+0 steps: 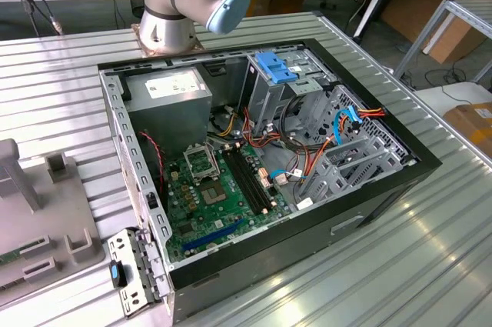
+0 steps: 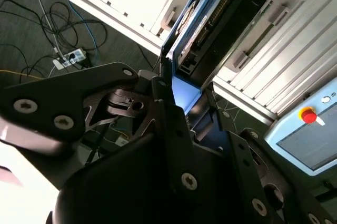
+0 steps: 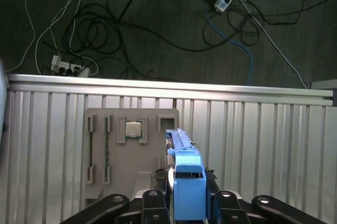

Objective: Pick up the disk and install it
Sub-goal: 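Pick up the disk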

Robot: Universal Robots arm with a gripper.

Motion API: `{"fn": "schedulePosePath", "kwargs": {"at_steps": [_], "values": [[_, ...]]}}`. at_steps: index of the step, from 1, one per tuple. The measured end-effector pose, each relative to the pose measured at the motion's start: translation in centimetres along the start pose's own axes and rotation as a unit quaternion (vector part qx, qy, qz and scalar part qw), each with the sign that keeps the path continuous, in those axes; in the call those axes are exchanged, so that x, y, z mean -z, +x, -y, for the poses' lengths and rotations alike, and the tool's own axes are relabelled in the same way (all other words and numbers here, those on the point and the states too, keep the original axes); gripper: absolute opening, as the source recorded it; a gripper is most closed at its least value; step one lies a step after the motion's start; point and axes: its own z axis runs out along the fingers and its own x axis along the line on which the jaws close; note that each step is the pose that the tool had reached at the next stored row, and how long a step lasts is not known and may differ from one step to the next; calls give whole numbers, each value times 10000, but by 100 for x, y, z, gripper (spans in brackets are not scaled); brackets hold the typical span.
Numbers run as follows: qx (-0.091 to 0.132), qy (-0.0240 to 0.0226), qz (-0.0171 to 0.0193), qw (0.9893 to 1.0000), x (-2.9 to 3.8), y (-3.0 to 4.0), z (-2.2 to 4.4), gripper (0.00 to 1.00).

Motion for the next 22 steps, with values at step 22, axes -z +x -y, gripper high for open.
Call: {"fn": "schedulePosePath", "kwargs": {"at_steps": [22], "values": [[0, 0, 0, 10000, 147, -7, 226, 36]]}}
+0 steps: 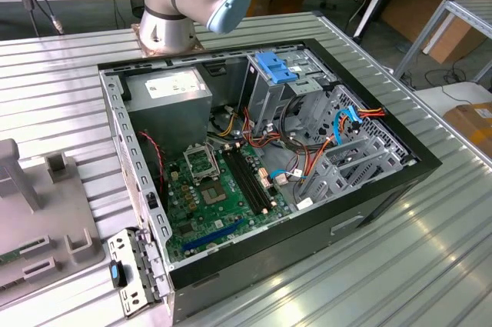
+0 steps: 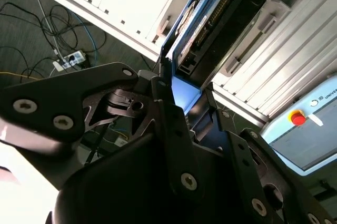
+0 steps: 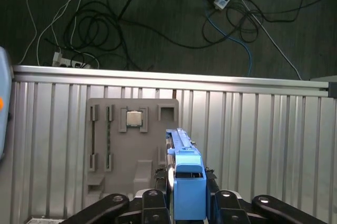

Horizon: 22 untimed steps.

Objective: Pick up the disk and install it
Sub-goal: 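Pick up the disk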

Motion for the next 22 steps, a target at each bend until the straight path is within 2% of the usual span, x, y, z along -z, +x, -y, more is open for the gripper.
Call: {"fn": "schedulePosePath", "kwargs": {"at_steps": [17, 22], "values": [[0, 0, 0, 10000, 7, 5, 332, 36], [0, 0, 0, 10000, 10, 8, 404, 36]]}}
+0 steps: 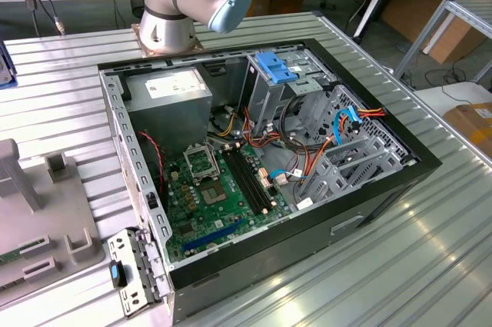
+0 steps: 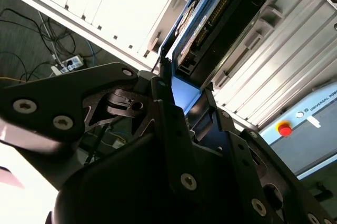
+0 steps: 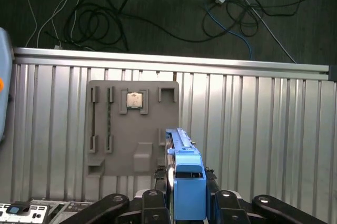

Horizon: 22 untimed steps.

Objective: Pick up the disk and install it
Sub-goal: 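Pick up the disk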

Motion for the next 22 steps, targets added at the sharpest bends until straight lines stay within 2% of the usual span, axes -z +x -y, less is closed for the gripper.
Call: {"fn": "schedulePosePath", "kwargs": {"at_steps": [2, 9, 12, 22], "values": [[0, 0, 0, 10000, 1, 2, 38, 36], [0, 1, 0, 10000, 2, 4, 102, 36], [0, 0, 0, 10000, 4, 7, 173, 36], [0, 1, 0, 10000, 6, 12, 294, 36]]}}
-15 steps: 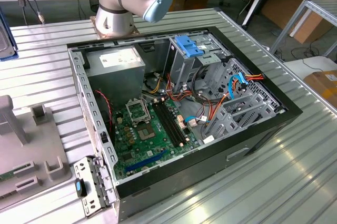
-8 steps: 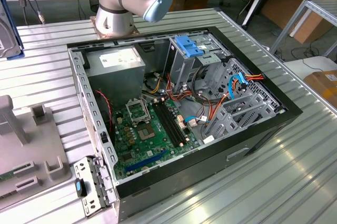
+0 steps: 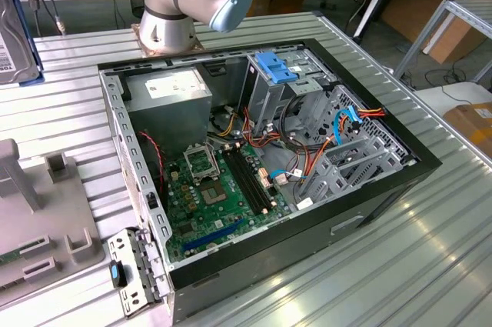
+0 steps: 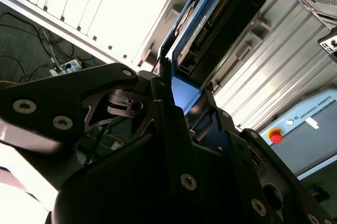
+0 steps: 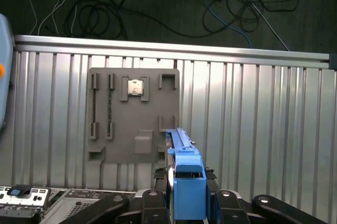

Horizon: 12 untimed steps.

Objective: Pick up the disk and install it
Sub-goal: 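Pick up the disk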

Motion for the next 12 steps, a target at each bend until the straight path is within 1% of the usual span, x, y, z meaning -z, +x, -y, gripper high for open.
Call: {"fn": "schedulePosePath", "kwargs": {"at_steps": [2, 6, 9, 12], "values": [[0, -1, 1, 10000, 1, 1, 38, 36], [0, 0, 1, 10000, 2, 3, 89, 36], [0, 0, 1, 10000, 4, 4, 160, 36], [0, -1, 0, 10000, 5, 6, 204, 36]]}}
